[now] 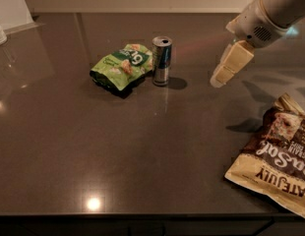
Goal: Pick redbull can
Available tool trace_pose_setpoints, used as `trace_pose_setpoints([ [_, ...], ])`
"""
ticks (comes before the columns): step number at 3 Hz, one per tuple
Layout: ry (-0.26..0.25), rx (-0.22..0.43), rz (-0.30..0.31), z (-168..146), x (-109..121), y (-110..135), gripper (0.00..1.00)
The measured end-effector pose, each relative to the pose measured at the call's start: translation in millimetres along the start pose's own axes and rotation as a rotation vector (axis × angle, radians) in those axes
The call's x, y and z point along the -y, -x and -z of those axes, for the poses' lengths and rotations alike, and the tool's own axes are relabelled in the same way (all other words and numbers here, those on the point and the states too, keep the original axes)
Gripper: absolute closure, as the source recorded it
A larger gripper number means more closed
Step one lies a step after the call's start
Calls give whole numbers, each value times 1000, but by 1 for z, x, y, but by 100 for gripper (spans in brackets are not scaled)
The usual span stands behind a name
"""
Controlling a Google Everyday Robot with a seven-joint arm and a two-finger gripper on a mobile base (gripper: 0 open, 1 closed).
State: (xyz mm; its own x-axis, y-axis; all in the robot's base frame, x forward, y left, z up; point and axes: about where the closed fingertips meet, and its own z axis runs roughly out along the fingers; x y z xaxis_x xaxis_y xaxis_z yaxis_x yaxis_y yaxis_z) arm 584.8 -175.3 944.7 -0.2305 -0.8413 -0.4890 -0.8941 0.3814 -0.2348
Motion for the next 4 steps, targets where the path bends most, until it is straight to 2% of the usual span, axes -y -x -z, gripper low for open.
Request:
trace_pose_setpoints([
  [3, 41, 231, -26, -61, 25, 68, 0],
  [4, 80, 308, -46, -82, 26, 91, 0],
])
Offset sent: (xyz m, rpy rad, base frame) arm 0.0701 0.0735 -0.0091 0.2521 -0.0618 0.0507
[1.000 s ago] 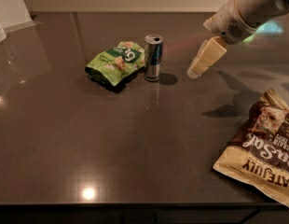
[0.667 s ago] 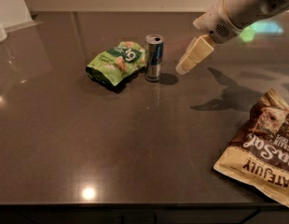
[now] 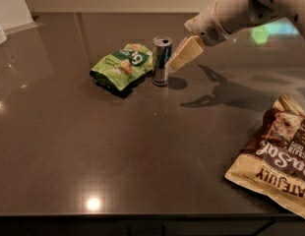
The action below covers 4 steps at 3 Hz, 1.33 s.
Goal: Pick redbull can
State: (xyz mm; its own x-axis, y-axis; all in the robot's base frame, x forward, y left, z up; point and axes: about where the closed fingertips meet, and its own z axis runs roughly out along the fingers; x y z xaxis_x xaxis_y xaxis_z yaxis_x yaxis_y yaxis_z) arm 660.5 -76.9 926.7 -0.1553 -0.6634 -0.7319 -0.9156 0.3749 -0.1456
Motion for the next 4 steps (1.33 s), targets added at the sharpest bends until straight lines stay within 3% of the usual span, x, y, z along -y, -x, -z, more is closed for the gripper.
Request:
trace_pose_setpoints([
  [2, 52, 51, -16, -24, -11, 19, 0],
  [4, 71, 58, -11, -32, -20, 24, 41],
])
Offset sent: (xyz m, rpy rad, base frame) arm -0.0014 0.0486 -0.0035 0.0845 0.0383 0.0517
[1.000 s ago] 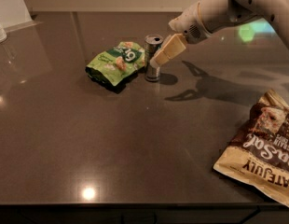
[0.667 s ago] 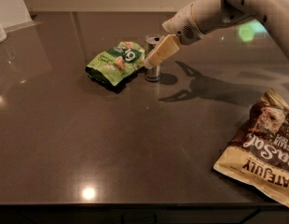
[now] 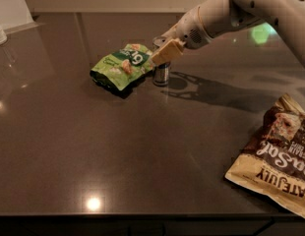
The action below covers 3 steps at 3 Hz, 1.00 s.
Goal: Pick redbull can
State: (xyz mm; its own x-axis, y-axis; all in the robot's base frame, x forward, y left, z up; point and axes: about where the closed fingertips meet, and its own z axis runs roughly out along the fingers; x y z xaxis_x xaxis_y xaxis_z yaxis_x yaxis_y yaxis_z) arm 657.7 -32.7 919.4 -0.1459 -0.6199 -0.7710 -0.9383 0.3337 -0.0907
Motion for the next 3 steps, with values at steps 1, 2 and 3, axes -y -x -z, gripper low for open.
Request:
trace_pose_setpoints([
  [1, -10, 6, 0, 9, 1, 4, 65],
  [2, -18, 23, 16, 32, -5, 18, 88],
  [3, -7, 30, 36, 64, -16, 30, 100],
])
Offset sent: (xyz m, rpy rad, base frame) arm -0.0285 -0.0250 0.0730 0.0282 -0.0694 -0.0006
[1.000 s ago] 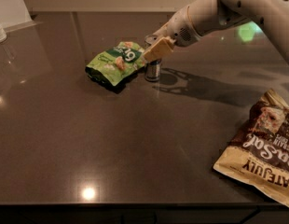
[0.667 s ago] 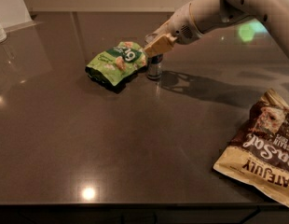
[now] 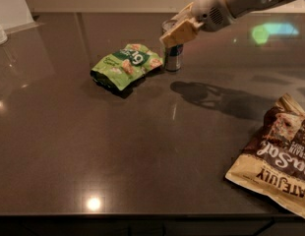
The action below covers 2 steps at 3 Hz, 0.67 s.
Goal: Pick redbull can
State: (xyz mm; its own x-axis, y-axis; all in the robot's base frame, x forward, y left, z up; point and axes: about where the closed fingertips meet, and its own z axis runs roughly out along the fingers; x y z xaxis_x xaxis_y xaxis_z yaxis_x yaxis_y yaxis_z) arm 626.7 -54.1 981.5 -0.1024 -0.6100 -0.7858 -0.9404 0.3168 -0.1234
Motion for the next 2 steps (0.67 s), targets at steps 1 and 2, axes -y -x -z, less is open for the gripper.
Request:
trace_pose_setpoints([
  [1, 36, 0, 9, 29, -14, 7, 100],
  [2, 92, 28, 33, 66, -30, 21, 100],
])
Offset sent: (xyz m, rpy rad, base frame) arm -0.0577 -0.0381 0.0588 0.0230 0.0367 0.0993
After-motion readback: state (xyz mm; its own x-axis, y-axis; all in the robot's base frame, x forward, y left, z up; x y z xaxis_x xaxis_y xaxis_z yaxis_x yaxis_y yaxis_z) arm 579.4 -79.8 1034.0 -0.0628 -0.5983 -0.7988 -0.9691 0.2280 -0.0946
